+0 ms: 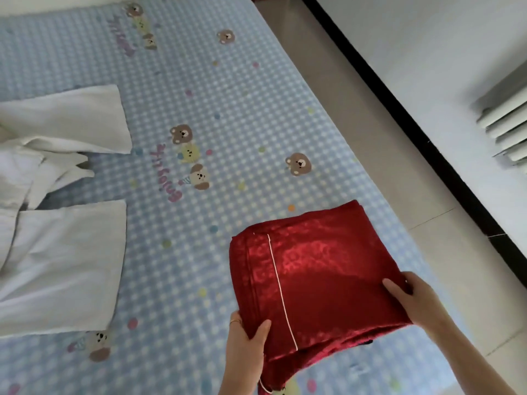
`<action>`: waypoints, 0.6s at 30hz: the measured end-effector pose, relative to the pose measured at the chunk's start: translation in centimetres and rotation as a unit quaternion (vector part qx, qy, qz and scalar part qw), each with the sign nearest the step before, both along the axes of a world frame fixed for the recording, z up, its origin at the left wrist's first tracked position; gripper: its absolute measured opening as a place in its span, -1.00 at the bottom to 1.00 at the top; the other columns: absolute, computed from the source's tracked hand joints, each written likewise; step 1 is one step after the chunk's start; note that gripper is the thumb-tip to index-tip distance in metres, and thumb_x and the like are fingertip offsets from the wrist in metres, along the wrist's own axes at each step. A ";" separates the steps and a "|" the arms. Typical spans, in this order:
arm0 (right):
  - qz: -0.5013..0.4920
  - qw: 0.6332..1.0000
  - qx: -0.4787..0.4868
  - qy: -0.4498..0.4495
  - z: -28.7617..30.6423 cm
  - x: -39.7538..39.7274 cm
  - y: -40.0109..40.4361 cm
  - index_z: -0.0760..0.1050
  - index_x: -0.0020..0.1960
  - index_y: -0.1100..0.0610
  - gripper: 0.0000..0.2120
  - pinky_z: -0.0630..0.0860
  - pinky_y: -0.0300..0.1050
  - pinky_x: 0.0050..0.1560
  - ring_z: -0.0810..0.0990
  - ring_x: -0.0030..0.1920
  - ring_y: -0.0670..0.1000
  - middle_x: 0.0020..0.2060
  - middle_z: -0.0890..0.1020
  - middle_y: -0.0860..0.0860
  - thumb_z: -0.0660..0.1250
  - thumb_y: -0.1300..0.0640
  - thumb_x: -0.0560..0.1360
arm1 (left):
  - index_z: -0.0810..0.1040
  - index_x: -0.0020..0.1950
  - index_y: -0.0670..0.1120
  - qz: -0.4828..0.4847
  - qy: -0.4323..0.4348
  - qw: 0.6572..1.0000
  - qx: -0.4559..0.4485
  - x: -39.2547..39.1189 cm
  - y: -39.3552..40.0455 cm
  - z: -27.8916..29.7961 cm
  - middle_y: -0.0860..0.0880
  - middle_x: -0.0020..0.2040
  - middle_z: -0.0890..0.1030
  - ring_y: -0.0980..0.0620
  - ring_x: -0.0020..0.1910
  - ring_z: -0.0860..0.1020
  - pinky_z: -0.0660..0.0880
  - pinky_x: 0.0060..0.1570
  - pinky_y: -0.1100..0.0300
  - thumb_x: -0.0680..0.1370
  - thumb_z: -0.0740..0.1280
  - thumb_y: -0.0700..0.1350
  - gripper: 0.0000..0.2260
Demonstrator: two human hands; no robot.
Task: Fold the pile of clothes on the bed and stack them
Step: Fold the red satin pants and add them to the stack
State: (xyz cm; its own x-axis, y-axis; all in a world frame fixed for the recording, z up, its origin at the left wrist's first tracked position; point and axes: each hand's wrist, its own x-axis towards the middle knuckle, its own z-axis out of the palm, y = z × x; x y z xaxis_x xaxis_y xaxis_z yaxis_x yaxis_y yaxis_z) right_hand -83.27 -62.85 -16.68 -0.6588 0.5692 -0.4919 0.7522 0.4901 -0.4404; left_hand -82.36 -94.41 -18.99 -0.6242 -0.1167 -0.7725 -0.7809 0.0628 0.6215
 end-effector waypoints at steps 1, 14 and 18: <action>0.013 0.999 0.005 -0.035 0.3 0.4 -0.2 0.52 0.00 0.14 -0.78 0.47 -0.01 -0.12 0.57 -0.16 0.13 -0.15 0.64 0.13 0.39 0.00 0.48 | 0.43 0.10 -0.09 -0.015 -0.006 1.000 -0.014 0.5 -0.1 0.3 -0.13 -0.07 0.65 -0.12 -0.06 0.63 0.52 0.10 -0.12 0.44 0.44 -0.27 -0.69; 0.310 0.918 0.242 -0.044 -3.4 -2.4 -9.4 0.00 0.54 0.05 -0.24 0.08 0.33 0.43 -0.01 0.53 0.15 0.53 0.06 0.11 -0.24 -0.35 0.47 | 0.22 0.50 -0.09 -0.517 0.280 0.714 -0.380 -2.7 1.1 -2.5 -0.23 0.50 0.17 -0.18 0.45 0.24 0.27 0.38 -0.13 0.32 0.34 0.38 -0.10; 0.285 0.931 0.226 -0.043 -1.9 -3.3 -10.6 0.05 0.53 0.07 -0.24 0.11 0.36 0.41 0.04 0.52 0.15 0.53 0.07 0.07 -0.09 -0.39 0.50 | 0.18 0.51 -0.01 -0.533 0.285 0.721 -0.339 -3.0 -1.1 -1.9 -0.16 0.53 0.15 -0.07 0.49 0.20 0.24 0.40 -0.04 0.39 0.29 0.31 -0.21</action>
